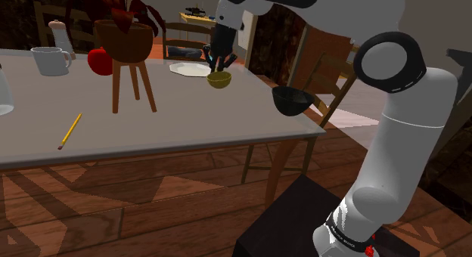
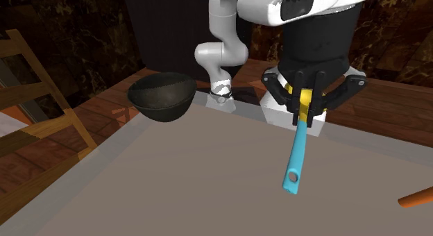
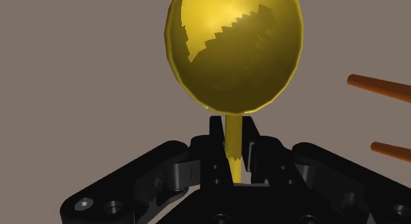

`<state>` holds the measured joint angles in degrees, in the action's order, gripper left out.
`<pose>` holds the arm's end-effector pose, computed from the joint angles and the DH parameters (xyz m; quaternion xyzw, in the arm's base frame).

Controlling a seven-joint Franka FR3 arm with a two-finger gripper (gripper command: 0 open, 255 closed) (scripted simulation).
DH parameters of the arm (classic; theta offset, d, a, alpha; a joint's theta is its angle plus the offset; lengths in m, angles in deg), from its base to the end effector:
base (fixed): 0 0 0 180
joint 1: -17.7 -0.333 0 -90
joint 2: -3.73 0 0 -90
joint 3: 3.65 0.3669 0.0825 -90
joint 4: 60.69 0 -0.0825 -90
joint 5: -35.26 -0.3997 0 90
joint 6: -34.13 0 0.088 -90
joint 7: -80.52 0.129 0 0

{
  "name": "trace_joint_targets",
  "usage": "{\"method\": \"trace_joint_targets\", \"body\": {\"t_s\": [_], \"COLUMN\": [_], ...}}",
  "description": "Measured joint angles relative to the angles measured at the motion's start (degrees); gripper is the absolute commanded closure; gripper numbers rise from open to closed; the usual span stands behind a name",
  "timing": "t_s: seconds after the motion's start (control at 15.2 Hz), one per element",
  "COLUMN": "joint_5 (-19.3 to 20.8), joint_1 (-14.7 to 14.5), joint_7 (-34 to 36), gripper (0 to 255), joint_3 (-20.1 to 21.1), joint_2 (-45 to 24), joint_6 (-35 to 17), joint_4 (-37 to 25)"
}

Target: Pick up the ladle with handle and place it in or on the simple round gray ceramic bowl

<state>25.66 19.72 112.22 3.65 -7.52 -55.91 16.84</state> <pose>0.6368 0.0712 0.6440 -0.9689 0.2279 0.0192 0.0948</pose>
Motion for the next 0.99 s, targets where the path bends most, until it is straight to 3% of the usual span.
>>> {"method": "trace_joint_targets", "body": {"t_s": [0.4,0.99], "joint_5": [0.04,-1.57], "joint_1": [0.38,6.04], "joint_7": [0.20,-9.81], "gripper": [255,255], "joint_3": [-0.19,-4.51], "joint_2": [-0.95,13.49], "joint_6": [4.69,3.42], "joint_4": [-5.58,11.94]}}
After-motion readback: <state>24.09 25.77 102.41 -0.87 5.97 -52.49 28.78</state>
